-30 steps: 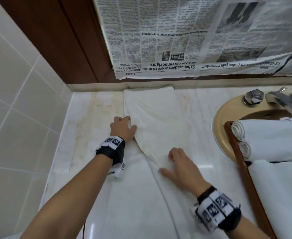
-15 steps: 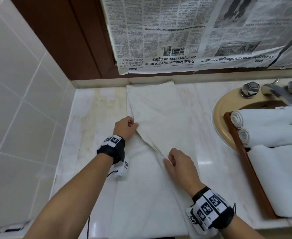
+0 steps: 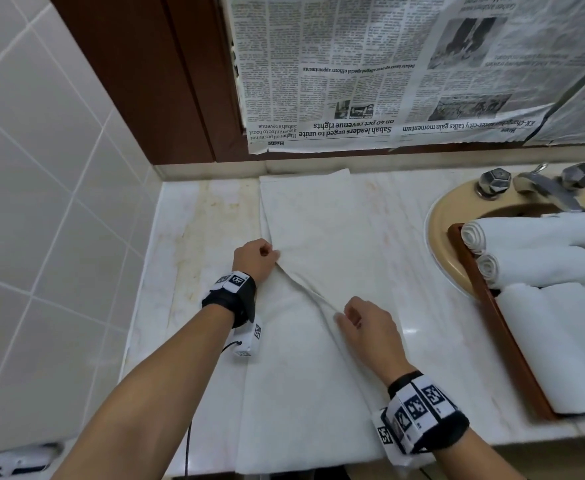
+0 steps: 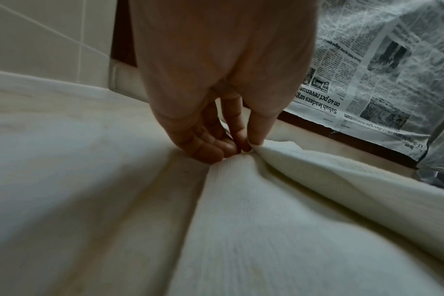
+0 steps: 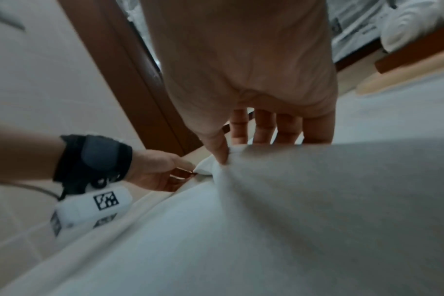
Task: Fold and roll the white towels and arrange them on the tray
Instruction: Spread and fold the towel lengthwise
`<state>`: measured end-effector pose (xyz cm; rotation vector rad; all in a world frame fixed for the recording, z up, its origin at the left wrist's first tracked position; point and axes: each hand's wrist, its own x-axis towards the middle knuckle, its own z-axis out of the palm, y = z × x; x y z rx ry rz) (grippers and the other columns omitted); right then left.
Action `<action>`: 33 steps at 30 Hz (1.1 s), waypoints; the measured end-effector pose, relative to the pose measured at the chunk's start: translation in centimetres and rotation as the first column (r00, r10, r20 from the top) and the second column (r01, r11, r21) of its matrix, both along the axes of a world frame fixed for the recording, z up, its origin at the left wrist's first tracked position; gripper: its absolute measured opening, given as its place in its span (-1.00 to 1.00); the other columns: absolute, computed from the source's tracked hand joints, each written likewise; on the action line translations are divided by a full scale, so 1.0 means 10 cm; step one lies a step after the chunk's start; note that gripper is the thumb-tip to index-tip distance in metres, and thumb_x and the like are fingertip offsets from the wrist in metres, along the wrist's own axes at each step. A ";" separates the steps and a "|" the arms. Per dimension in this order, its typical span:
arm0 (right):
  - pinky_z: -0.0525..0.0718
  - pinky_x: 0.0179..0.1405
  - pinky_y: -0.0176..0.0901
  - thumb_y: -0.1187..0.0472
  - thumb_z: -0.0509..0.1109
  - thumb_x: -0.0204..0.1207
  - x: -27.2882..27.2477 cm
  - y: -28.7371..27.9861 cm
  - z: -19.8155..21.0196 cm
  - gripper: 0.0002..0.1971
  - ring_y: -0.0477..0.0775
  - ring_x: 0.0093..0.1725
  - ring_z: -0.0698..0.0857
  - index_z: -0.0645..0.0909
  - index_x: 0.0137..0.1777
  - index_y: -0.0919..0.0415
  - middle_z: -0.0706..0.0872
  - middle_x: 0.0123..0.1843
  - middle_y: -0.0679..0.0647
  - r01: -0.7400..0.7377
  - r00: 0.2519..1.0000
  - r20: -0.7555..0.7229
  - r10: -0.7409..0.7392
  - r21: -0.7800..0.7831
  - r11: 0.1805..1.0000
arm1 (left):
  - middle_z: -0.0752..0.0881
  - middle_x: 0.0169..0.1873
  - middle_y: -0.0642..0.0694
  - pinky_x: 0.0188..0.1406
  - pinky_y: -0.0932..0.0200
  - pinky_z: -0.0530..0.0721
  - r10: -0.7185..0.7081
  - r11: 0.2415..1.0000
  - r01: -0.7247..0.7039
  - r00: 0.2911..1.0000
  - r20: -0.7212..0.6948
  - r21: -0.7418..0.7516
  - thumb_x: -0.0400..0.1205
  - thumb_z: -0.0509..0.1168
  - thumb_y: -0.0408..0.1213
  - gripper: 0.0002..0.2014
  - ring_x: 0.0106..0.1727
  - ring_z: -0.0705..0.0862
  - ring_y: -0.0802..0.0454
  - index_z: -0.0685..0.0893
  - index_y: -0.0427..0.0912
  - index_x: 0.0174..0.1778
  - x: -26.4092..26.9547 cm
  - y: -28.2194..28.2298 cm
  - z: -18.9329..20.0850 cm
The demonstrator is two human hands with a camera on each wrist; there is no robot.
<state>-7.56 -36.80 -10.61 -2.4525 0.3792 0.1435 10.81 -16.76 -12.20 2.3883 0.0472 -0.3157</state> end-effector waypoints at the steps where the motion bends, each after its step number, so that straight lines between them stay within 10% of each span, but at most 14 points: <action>1: 0.62 -0.29 -0.02 -0.02 0.33 0.65 -0.02 0.02 0.00 -0.83 0.04 -0.24 0.61 0.53 -0.08 0.04 0.59 -0.15 -0.07 -0.024 0.999 0.039 0.027 -0.073 0.997 | 0.71 -0.16 -0.03 -0.19 0.37 0.31 0.001 1.000 -0.001 1.000 0.003 -0.002 0.65 0.39 -0.17 -0.87 -0.08 0.57 0.03 0.71 -0.15 -0.10 0.00 0.00 0.00; 9: 0.30 -0.62 -0.24 0.24 0.62 0.32 -0.13 0.21 -0.11 -0.81 0.09 -0.27 0.64 0.71 -0.10 0.12 0.60 -0.17 0.00 -0.173 0.981 0.020 0.193 -0.353 0.919 | 0.71 -0.17 -0.02 -0.16 0.36 0.32 -0.019 1.000 0.019 1.000 0.017 -0.009 0.63 0.40 -0.18 -0.86 -0.08 0.58 0.04 0.74 -0.19 -0.07 -0.02 -0.02 0.02; 14: 0.39 -0.38 -0.11 0.02 0.14 0.75 -0.06 0.18 0.01 -0.78 0.07 -0.06 0.57 0.50 0.08 0.14 0.56 -0.01 -0.01 -0.163 0.985 -0.116 0.128 -0.377 0.912 | 0.68 -0.17 -0.07 -0.08 0.22 0.41 -0.031 0.999 0.031 1.000 -0.004 0.017 0.60 0.44 -0.18 -0.79 -0.08 0.58 -0.01 0.77 -0.30 -0.11 -0.06 0.01 0.00; 25: 0.53 -0.24 0.04 0.04 0.18 0.73 -0.03 0.86 0.98 -0.79 0.28 -0.19 0.62 0.46 -0.02 0.18 0.70 -0.16 0.20 -0.273 0.961 0.029 0.274 -0.058 0.960 | 0.76 -0.13 -0.14 -0.11 0.23 0.44 -0.034 0.999 0.034 0.997 -0.067 0.004 0.71 0.31 -0.16 -0.71 -0.08 0.61 -0.04 0.77 -0.34 -0.08 -0.01 0.10 0.08; 33: 0.38 -0.21 -0.05 0.28 0.12 0.74 -0.06 1.53 0.26 -0.85 0.34 -0.06 0.60 0.41 0.20 0.33 0.62 0.10 0.36 -0.336 0.908 -0.220 0.356 0.123 0.934 | 0.72 -0.14 -0.08 -0.09 0.19 0.45 -0.016 0.996 0.021 0.998 -0.057 0.084 0.72 0.21 -0.23 -0.81 -0.08 0.58 -0.05 0.68 -0.20 -0.10 0.04 0.28 0.05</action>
